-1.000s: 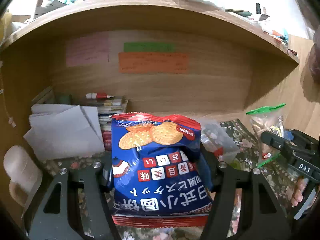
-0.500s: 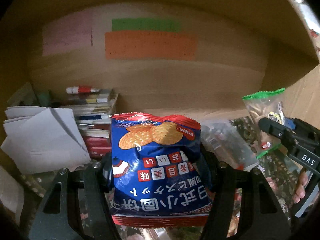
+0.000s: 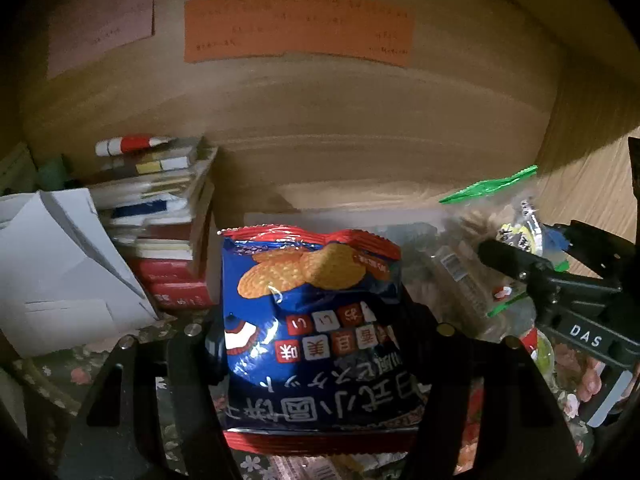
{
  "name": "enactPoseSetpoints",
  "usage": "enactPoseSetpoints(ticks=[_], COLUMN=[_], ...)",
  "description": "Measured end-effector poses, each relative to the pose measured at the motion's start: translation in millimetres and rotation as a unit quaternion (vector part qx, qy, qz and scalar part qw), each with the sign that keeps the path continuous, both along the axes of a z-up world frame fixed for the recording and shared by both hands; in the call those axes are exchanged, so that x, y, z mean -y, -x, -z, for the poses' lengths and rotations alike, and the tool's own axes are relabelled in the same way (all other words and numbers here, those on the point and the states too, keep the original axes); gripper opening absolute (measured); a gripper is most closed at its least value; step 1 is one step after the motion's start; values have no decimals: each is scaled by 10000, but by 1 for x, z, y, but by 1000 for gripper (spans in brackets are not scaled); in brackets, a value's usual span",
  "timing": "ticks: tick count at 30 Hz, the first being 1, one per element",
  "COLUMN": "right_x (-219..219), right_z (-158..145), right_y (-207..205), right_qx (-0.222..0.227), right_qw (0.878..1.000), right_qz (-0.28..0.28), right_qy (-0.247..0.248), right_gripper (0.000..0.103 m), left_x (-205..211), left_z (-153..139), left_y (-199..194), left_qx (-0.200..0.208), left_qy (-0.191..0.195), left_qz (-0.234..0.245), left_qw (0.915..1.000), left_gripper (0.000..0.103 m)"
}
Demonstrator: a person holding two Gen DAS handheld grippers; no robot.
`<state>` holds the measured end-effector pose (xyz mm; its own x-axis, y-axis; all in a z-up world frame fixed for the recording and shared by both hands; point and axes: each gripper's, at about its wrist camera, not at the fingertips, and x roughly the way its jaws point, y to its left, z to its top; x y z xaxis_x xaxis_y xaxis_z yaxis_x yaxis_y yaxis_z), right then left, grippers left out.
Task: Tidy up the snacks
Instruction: 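Lower both bags into the clear plastic box and release them, then grasp the striped wafer pack with left tool while right tool grasps the red-labelled pastry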
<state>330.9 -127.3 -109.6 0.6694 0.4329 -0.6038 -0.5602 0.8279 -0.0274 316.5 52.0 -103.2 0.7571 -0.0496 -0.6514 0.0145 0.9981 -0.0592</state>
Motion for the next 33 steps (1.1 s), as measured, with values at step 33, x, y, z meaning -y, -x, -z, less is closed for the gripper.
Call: enactPoseSetpoints(ticks=[33], right_x=[50], right_z=[-16], right_y=[115], right_qx=[400], right_qw=[9975], right_qz=[-139], right_qy=[-559], right_gripper=[79], left_x=[-20], left_z=[1], left_y=[107], left_qx=[-156], left_qy=[-148], left_qz=[-113], left_qw=[9997], left_gripper=[92])
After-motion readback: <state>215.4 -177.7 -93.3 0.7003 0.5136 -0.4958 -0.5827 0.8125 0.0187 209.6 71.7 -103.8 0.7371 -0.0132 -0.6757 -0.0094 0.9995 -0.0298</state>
